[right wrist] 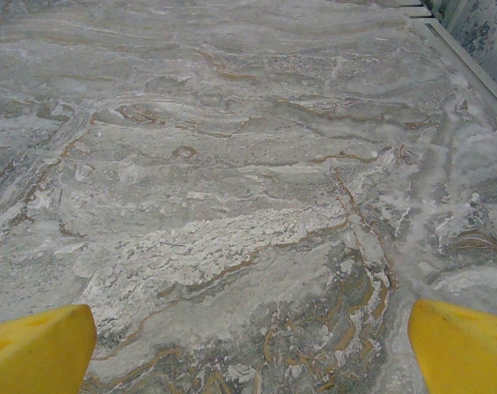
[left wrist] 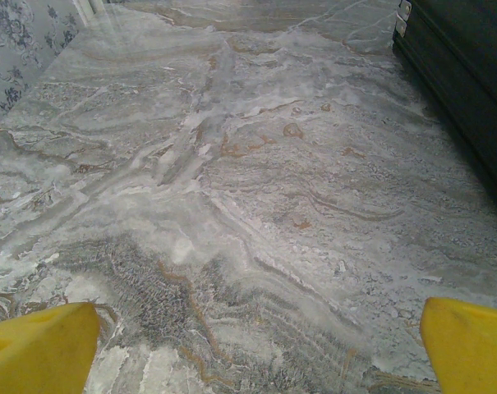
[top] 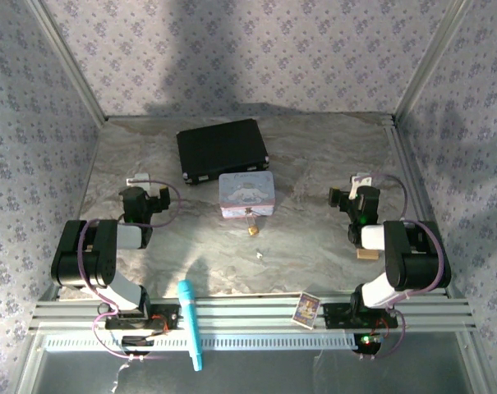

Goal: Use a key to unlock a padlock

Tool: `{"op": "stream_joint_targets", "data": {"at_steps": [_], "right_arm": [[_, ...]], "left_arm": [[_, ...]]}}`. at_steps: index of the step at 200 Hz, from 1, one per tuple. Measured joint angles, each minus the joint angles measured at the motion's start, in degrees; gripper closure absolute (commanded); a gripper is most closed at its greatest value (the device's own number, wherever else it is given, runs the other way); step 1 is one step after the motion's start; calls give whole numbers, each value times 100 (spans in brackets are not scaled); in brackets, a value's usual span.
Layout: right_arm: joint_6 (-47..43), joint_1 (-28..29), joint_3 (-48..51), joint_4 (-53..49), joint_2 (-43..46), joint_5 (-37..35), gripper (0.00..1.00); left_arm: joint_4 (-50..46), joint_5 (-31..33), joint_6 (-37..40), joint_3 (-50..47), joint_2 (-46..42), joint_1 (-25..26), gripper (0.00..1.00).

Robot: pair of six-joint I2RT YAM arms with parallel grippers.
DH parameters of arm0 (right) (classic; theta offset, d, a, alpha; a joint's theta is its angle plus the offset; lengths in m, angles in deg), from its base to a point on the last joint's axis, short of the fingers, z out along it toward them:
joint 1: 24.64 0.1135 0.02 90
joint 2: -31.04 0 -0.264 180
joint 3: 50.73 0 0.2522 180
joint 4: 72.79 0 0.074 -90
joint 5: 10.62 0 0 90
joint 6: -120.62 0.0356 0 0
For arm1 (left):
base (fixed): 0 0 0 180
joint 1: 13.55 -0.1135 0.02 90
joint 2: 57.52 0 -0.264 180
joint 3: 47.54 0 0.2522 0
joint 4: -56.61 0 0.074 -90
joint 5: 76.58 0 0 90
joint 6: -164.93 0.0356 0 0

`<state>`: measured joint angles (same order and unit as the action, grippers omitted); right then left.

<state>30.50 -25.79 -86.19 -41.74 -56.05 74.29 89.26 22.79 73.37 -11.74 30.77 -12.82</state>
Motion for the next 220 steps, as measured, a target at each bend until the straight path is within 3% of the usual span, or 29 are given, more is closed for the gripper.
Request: {"op": "stream_joint_targets", "data": {"at_steps": [76,105,152,180,220], "right_arm": [[2,0,-7,-37,20,-2,1],[4,-9,-15,-293,404,-7,1],[155,-11,-323,-1460,1447,-4,1],[627,-20,-557,-2380,2426,79,1],[1982,-142,-1054,-3877,3508,109,1]], "left_arm": [[0,-68,4,0,0,0,0],[9,-142,2,-15,-66,0,0],[-841,-125,-118,-66,-1652,0,0],[-1692,-260,-815,105,-2745,0,0],[-2791,-717,-2649,420,-3521,0,0]]}}
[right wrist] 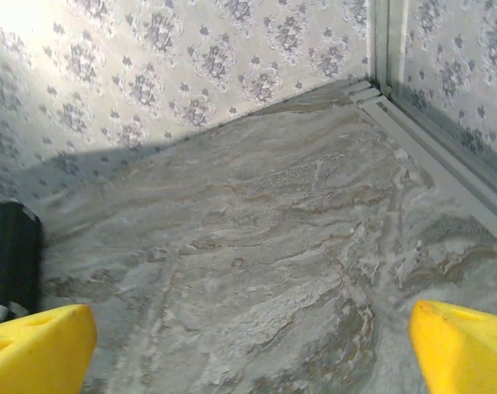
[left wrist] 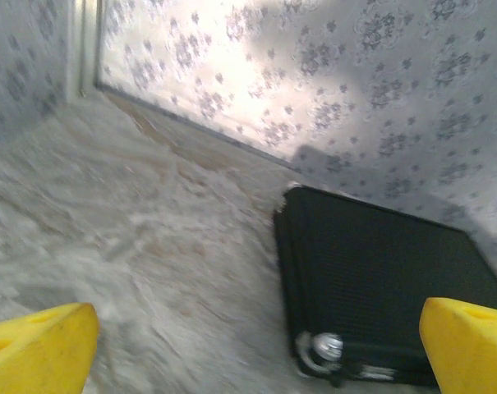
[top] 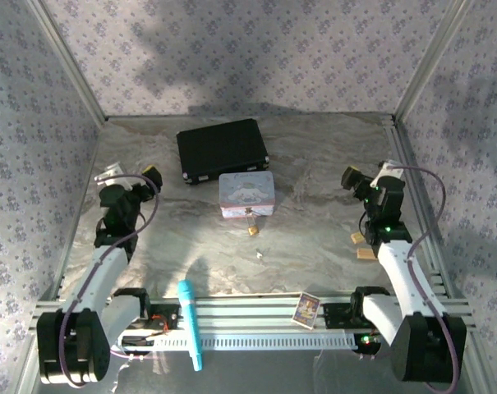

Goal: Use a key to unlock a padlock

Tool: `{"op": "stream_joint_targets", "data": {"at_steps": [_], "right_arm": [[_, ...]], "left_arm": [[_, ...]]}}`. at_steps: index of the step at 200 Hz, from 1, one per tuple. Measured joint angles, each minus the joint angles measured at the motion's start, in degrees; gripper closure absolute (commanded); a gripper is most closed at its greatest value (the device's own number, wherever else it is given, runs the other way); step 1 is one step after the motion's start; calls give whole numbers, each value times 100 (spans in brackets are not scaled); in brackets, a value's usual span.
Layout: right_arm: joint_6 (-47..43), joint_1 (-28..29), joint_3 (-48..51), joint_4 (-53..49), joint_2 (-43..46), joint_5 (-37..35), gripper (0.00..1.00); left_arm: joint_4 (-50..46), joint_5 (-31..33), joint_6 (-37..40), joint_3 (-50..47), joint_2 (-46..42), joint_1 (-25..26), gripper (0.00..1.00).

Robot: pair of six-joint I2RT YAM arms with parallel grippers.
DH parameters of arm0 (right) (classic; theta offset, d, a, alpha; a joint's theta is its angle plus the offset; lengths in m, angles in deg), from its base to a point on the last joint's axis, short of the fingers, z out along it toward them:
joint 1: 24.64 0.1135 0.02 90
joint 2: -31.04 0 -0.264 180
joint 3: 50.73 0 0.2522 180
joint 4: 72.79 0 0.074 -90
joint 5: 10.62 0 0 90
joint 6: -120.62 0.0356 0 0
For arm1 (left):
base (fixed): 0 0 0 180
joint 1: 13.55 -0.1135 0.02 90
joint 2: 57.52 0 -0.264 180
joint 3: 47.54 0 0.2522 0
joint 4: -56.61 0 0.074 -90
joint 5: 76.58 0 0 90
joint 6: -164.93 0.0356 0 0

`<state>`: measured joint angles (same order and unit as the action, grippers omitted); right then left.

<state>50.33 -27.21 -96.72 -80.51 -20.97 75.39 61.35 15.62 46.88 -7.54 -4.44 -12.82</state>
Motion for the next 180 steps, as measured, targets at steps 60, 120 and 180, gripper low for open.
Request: {"op": "stream_joint_targets", "data": {"at_steps": [60,120,180], "right_arm": [[557,402,-170,-1425,-57,1311,3],[566,2481,-369,-2350,-393,1386,9],[1217,4741,-162,-2293,-898,452,29]], "left_arm": [[-2188,-597,-1545,745,-4,931,1],[-3012,-70,-2273,1088,424,2970,6],[-3082,345,-3062,1102,1161,4452,7]]}}
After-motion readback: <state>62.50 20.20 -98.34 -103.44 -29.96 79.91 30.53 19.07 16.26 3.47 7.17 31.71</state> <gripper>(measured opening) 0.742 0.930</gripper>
